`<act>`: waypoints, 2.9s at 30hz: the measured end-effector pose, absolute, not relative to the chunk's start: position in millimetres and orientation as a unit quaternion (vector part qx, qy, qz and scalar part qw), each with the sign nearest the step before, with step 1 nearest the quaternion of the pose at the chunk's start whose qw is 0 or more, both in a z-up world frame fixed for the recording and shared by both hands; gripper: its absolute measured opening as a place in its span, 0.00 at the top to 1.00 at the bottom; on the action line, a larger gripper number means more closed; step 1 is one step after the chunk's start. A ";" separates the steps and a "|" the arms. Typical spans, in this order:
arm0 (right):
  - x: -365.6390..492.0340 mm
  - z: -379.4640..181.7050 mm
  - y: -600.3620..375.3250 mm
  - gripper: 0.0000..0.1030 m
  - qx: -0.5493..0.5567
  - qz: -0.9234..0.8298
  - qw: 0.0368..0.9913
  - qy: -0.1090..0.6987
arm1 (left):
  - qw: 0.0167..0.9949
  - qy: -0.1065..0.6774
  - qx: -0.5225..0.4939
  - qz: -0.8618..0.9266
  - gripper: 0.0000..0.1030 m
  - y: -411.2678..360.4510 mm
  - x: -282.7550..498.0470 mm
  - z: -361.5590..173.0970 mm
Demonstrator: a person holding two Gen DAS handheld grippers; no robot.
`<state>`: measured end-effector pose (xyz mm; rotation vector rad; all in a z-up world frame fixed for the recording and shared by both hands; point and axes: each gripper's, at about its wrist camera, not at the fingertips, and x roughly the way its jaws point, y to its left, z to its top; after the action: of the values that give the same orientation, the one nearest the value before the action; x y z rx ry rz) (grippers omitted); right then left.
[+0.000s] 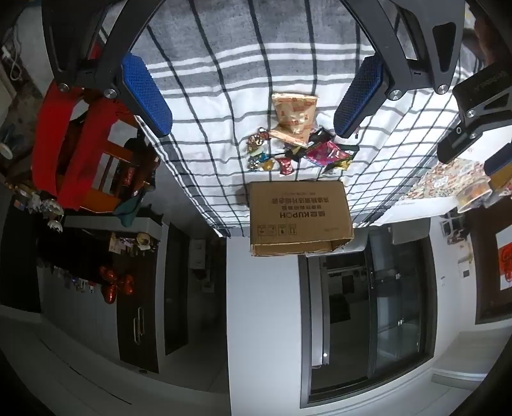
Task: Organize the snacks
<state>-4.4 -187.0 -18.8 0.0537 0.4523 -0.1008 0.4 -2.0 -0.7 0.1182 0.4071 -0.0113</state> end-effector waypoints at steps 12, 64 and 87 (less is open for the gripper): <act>-10.3 -16.6 -187.3 0.01 0.034 -0.043 0.972 0.230 | 0.979 0.199 0.039 -0.006 0.00 4.9 -8.6 -1.0; -14.1 -10.8 -182.2 0.01 0.032 -0.035 0.974 0.220 | 0.981 0.187 0.038 -0.022 0.00 -0.1 -16.2 7.2; -14.8 -10.9 -182.2 0.01 0.031 -0.034 0.974 0.221 | 0.982 0.186 0.039 -0.021 0.00 -0.2 -16.9 7.1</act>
<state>-14.8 -182.2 -10.9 0.0633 0.4462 -0.0693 -16.9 -0.2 7.1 0.0791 0.3748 -0.0417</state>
